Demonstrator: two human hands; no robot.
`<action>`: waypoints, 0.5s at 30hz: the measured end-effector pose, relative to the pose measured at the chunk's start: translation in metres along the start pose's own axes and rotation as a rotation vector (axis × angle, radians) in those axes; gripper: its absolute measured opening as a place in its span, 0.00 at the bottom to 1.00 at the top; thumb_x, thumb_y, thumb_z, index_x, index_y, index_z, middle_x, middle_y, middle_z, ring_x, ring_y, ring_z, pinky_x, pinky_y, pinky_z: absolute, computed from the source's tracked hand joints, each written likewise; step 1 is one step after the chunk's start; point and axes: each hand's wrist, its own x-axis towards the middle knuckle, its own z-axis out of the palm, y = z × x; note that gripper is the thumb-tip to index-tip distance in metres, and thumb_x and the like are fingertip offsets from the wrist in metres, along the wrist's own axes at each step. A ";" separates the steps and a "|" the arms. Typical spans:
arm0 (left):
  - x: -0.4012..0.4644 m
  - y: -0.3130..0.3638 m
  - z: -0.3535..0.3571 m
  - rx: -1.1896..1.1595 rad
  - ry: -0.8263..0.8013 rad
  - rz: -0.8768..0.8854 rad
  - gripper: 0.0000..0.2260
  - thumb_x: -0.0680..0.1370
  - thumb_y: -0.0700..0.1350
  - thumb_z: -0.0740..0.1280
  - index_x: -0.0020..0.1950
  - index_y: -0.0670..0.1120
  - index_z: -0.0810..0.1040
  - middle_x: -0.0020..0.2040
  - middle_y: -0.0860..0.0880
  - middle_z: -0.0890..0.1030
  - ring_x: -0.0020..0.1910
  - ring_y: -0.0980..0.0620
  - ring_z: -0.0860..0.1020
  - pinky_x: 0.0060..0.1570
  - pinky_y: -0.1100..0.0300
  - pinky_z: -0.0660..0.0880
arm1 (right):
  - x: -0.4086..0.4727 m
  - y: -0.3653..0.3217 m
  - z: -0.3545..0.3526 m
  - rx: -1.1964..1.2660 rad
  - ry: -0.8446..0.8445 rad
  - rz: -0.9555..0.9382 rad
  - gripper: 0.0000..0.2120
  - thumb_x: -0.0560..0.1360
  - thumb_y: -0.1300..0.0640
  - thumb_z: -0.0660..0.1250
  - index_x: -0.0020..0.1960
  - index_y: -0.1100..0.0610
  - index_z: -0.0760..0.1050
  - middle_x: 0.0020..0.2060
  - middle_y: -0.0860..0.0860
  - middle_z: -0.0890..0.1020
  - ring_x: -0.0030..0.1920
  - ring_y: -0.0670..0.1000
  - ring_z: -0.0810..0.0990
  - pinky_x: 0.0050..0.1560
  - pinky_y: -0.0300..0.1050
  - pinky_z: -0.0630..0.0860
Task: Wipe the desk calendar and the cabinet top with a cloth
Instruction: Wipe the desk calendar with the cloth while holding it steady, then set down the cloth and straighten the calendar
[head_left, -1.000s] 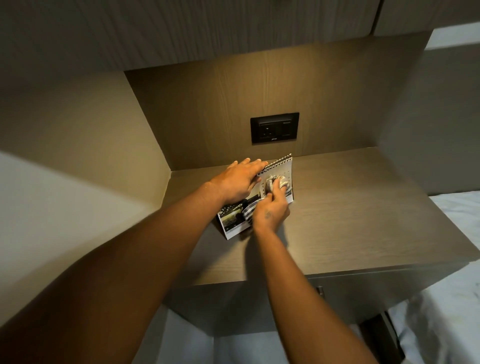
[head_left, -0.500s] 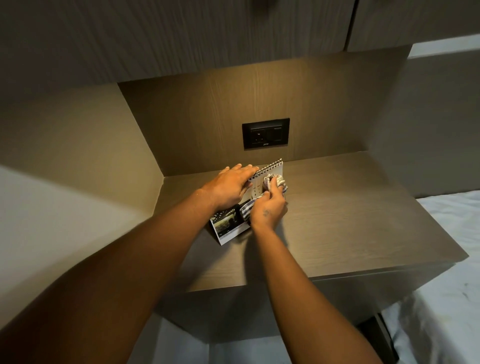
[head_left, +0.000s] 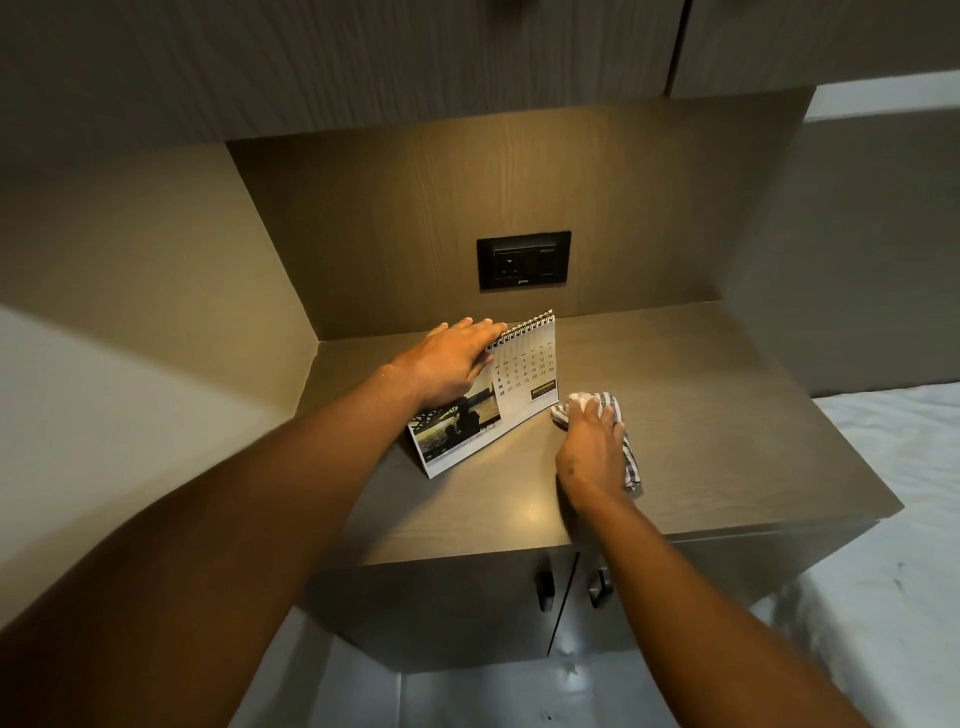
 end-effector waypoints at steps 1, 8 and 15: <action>0.000 0.000 0.000 0.003 0.000 0.004 0.25 0.85 0.49 0.58 0.81 0.55 0.54 0.82 0.48 0.58 0.81 0.45 0.53 0.77 0.44 0.49 | -0.001 0.003 0.005 -0.013 -0.013 -0.012 0.28 0.81 0.64 0.58 0.80 0.53 0.57 0.81 0.59 0.56 0.81 0.64 0.50 0.79 0.63 0.50; -0.009 0.008 -0.009 0.200 0.167 0.076 0.32 0.84 0.59 0.55 0.82 0.50 0.45 0.83 0.44 0.47 0.81 0.45 0.46 0.77 0.42 0.40 | 0.025 -0.024 -0.040 0.397 0.125 0.039 0.30 0.81 0.43 0.61 0.77 0.58 0.63 0.76 0.60 0.68 0.76 0.62 0.66 0.73 0.59 0.68; -0.057 0.004 -0.018 -0.085 0.299 -0.737 0.32 0.79 0.69 0.55 0.57 0.40 0.79 0.57 0.40 0.82 0.49 0.45 0.81 0.43 0.53 0.74 | 0.073 -0.071 -0.097 0.706 -0.068 0.217 0.31 0.74 0.29 0.59 0.51 0.57 0.78 0.47 0.53 0.81 0.47 0.54 0.79 0.53 0.53 0.79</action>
